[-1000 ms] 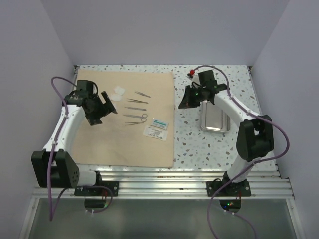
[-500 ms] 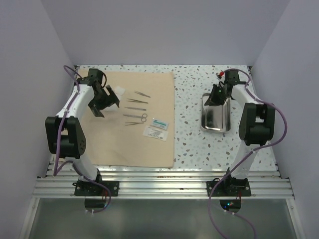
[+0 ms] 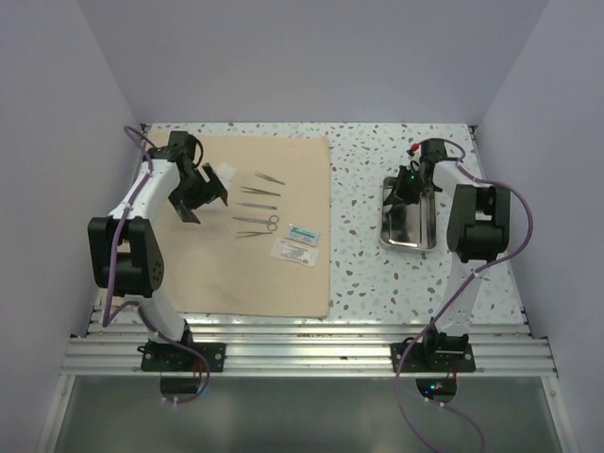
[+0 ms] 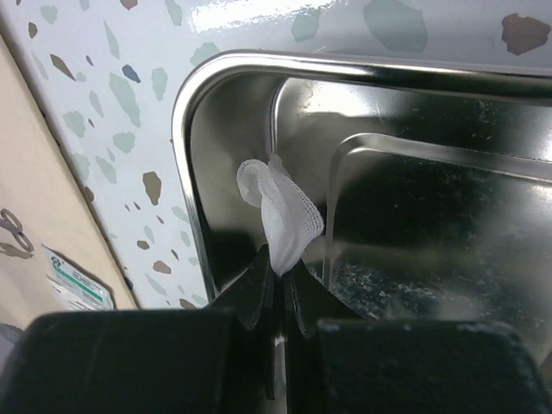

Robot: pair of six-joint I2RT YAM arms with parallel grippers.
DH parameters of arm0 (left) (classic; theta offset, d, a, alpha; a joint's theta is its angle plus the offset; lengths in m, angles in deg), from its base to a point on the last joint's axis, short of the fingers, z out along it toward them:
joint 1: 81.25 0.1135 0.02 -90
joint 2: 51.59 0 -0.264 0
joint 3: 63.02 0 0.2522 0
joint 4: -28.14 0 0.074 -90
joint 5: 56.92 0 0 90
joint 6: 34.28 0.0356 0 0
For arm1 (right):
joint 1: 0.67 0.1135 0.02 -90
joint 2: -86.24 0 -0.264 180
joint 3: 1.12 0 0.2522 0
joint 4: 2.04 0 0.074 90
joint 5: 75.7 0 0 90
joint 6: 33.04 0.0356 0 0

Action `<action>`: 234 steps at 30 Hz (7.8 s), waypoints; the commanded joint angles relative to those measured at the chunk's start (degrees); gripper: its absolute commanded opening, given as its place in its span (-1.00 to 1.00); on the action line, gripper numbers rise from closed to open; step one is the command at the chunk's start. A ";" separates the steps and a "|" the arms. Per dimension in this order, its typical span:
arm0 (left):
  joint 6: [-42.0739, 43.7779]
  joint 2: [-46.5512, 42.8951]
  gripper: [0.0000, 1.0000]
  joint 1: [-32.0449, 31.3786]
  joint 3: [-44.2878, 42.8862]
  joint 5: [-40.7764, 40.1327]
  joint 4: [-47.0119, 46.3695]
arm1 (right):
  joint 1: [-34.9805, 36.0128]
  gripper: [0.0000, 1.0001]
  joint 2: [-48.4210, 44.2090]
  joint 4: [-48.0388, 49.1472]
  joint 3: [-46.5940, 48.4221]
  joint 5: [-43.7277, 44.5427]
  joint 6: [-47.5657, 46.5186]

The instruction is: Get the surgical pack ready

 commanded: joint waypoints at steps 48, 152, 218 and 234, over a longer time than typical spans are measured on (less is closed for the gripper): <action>-4.48 -9.70 0.34 0.94 10.51 -3.66 -14.05 | 10.41 0.21 -33.62 -17.91 -5.55 1.70 1.90; -10.64 24.49 -1.00 14.75 6.47 43.09 -73.39 | 14.63 0.22 -27.57 -18.18 -6.43 -1.92 0.32; -1.06 26.61 -0.48 17.47 1.37 40.19 -57.84 | 14.63 0.23 -25.37 -18.00 -6.34 -3.94 -0.38; 2.19 22.30 0.02 18.88 0.58 38.97 -51.69 | 14.72 0.23 -25.63 -17.56 -6.87 -4.64 -0.12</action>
